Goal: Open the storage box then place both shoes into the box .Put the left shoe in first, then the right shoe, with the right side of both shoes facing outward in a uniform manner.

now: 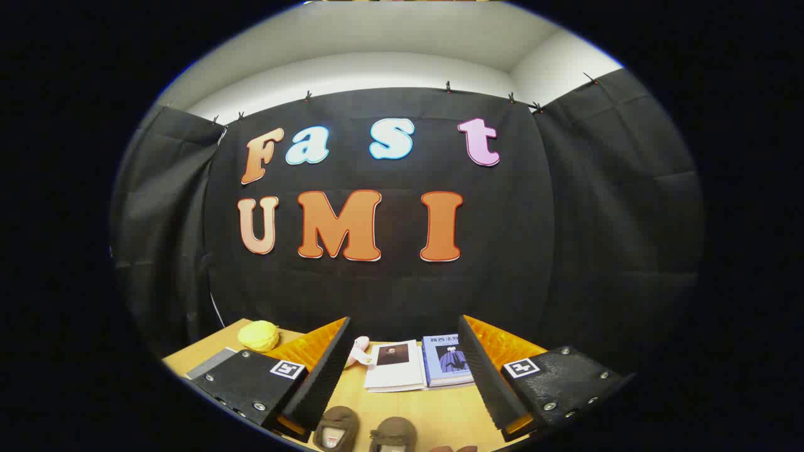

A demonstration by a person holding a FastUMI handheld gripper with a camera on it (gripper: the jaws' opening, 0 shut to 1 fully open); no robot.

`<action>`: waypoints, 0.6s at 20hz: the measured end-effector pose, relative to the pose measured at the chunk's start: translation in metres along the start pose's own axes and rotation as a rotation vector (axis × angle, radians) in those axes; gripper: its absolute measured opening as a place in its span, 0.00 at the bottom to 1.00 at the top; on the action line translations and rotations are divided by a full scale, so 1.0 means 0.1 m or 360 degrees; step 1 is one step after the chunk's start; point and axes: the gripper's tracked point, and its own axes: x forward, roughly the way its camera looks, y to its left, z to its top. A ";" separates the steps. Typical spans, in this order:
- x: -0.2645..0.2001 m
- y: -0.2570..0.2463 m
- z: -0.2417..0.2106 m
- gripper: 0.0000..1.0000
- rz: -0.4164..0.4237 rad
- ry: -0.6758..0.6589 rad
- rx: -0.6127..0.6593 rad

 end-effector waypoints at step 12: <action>0.01 0.20 -0.08 0.98 -0.0006 0.0094 0.0155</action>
